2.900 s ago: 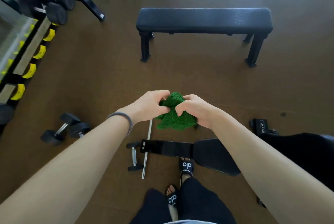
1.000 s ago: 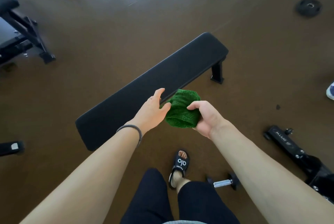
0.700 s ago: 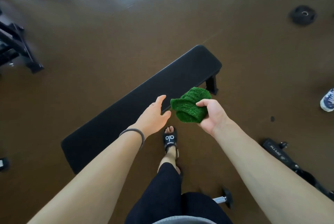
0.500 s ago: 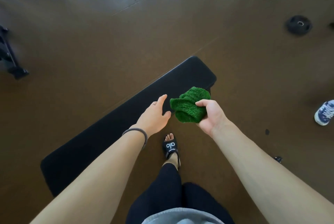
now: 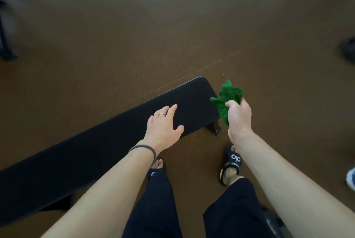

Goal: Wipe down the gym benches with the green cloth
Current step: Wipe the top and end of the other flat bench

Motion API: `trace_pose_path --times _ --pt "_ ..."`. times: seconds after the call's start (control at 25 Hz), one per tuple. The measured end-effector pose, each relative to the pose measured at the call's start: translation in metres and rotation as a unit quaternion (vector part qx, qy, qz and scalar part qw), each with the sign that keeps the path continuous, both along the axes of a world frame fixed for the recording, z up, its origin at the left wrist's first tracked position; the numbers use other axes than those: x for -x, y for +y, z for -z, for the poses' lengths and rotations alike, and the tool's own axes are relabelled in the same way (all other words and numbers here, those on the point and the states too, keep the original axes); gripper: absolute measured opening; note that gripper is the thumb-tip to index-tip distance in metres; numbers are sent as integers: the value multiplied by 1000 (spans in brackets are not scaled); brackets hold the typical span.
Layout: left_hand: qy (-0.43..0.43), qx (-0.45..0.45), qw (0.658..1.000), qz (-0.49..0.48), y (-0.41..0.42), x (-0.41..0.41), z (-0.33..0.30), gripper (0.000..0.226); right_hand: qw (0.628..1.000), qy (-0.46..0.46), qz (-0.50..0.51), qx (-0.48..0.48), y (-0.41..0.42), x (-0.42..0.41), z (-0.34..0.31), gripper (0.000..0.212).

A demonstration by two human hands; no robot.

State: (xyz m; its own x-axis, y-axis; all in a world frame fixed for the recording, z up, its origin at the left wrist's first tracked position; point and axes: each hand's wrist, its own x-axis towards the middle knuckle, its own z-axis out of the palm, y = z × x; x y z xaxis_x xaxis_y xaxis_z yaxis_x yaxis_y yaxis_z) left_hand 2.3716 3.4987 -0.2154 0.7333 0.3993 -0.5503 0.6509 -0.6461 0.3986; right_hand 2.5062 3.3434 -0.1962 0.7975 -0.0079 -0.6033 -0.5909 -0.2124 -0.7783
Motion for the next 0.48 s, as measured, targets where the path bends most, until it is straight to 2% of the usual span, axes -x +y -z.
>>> trace_pose_path --times 0.12,0.2,0.24,0.28,0.36,0.4,0.48 --pt "31 -16 998 -47 -27 -36 61 81 974 -129 -170 69 -4 -49 66 37" --pt "37 -32 995 -85 -45 -55 107 85 933 -233 -257 99 -1 -73 126 39" --pt "40 -37 994 -98 -53 -62 130 87 896 -272 -326 125 -2 -79 160 42" --pt "40 -42 993 -102 -58 -70 153 87 843 -301 -416 161 -5 -83 195 47" --pt "28 -63 991 -114 -66 -83 204 83 683 -343 -588 263 -18 -81 261 58" --pt "15 -82 989 -123 -68 -88 235 78 642 -347 -622 285 -25 -78 289 63" --pt "-9 -138 981 -136 -66 -93 292 64 646 -386 -598 276 -33 -76 330 64"
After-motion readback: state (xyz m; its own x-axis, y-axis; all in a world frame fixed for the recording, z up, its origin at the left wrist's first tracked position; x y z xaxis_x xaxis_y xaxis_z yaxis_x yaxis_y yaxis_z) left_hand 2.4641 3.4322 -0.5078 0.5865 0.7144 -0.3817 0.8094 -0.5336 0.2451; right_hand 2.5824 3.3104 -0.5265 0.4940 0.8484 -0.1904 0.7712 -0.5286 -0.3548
